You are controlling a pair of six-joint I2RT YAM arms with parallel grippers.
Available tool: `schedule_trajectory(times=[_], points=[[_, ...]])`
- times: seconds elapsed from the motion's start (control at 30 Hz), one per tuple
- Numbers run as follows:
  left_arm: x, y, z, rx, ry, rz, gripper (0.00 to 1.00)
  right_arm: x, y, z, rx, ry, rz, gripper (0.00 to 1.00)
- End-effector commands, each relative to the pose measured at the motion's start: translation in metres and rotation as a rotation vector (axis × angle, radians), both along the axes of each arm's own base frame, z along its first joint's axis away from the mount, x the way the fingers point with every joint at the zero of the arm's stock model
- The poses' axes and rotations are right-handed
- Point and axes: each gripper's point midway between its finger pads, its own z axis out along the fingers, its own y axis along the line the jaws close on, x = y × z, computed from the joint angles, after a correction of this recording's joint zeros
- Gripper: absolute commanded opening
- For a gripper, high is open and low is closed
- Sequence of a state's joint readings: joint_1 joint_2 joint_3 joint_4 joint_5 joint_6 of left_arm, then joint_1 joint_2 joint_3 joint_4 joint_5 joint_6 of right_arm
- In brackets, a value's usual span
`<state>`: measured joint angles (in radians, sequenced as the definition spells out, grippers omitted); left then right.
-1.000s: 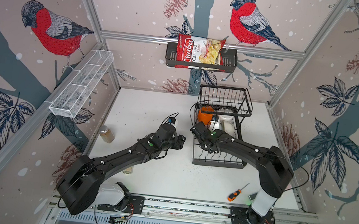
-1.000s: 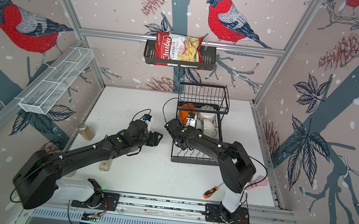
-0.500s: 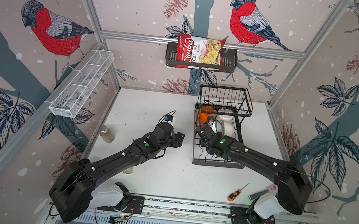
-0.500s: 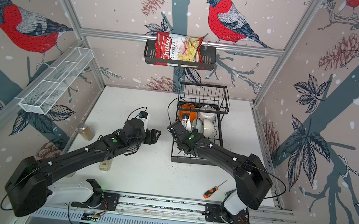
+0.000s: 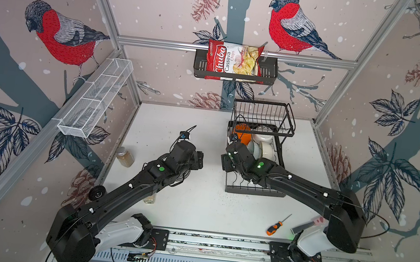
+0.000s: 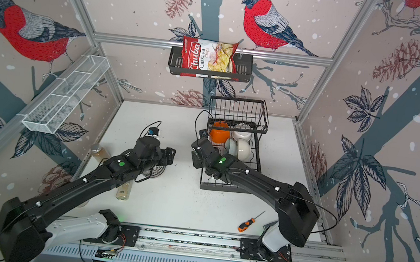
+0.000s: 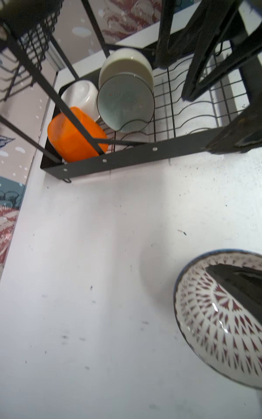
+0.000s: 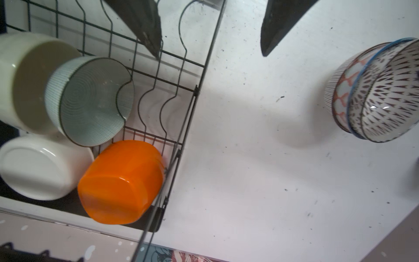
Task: Load the bowls into the dish rack
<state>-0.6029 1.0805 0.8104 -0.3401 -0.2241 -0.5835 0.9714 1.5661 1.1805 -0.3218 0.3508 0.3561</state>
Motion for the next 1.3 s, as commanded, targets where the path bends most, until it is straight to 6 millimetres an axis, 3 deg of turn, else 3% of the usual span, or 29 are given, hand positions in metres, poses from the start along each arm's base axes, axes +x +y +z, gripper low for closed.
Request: schedule_trajectory(times=[0.0, 0.27, 0.5, 0.9, 1.27], points=[[-0.007, 0.026, -0.012, 0.052, 0.063, 0.084, 0.75, -0.001, 0.014, 0.007, 0.036, -0.008, 0.064, 0.69], [-0.021, 0.078, -0.026, 0.130, 0.134, 0.228, 0.75, 0.001, 0.020, 0.000, 0.046, 0.019, 0.104, 0.69], [-0.030, 0.097, -0.041, 0.158, 0.197, 0.250, 0.73, 0.003, 0.021, -0.006, 0.061, 0.038, 0.120, 0.69], [-0.027, 0.110, -0.067, 0.205, 0.291, 0.275, 0.68, 0.005, 0.018, -0.018, 0.065, 0.065, 0.132, 0.69], [-0.021, 0.105, -0.090, 0.204, 0.351, 0.250, 0.50, 0.008, 0.018, -0.023, 0.075, 0.077, 0.141, 0.69]])
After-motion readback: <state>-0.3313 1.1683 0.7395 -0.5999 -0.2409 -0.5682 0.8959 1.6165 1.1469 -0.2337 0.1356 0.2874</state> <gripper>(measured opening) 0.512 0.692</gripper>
